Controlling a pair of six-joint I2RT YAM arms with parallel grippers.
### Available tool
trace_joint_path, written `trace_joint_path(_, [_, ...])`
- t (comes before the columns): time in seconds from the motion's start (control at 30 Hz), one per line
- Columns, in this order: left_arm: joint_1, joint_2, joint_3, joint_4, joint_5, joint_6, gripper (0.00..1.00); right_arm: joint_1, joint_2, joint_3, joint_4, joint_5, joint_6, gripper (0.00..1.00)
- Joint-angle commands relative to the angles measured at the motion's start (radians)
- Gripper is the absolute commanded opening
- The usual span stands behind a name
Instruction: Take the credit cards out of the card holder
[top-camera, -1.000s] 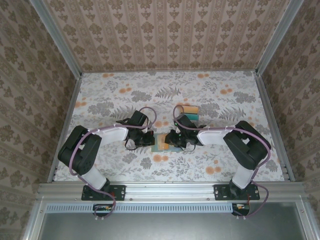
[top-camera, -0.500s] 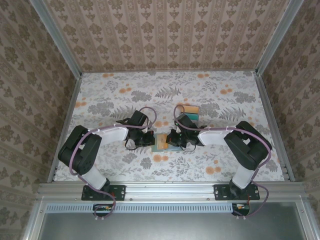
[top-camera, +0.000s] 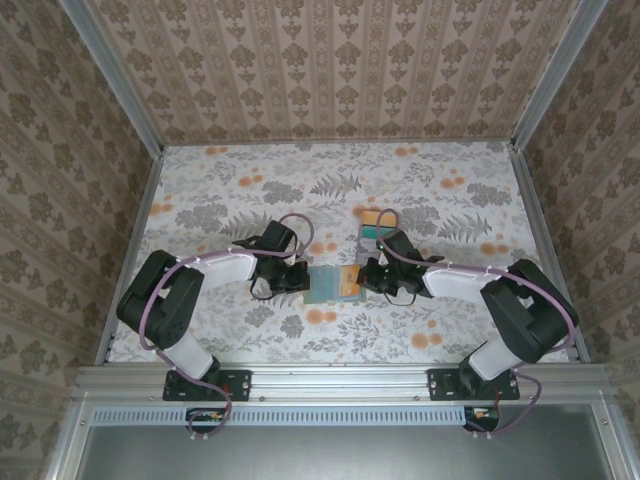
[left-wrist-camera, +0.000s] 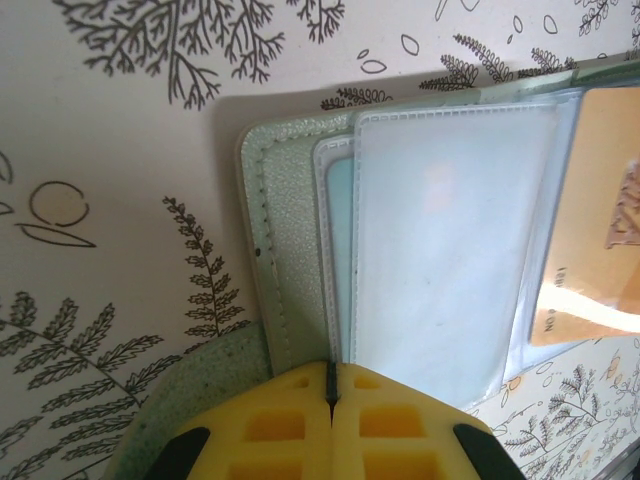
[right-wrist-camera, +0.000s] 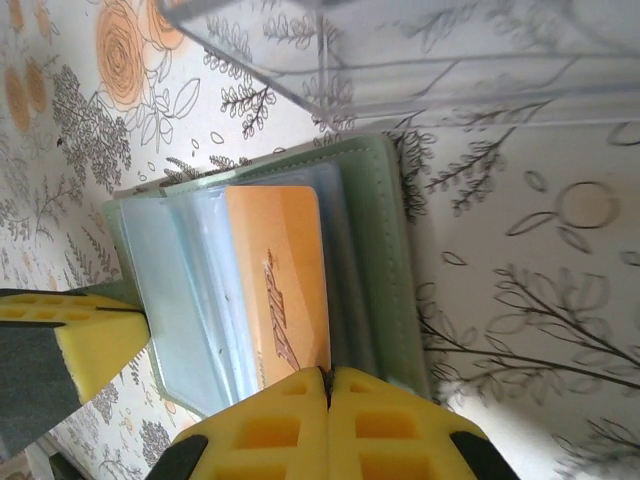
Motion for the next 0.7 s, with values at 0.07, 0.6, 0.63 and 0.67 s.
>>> trace_joint_path(0.07, [0.001,0.028,0.008,-0.047,-0.005,0.02,0.0,-0.022,-0.086,-0.011,-0.131,0.048,-0.074,0.0])
trace_joint_path(0.6, [0.049,-0.146,0.056,-0.059,-0.017,0.026,0.33,-0.047,-0.236,0.391,-0.62,0.197,-0.728,0.0])
trace_joint_path(0.63, [0.052,-0.165,0.059,-0.055,-0.019,0.026,0.42,-0.049,-0.228,0.416,-0.638,0.225,-0.787,0.0])
trace_joint_path(0.67, [0.054,-0.185,0.061,-0.055,-0.022,0.025,0.53,-0.049,-0.216,0.438,-0.648,0.25,-0.85,0.0])
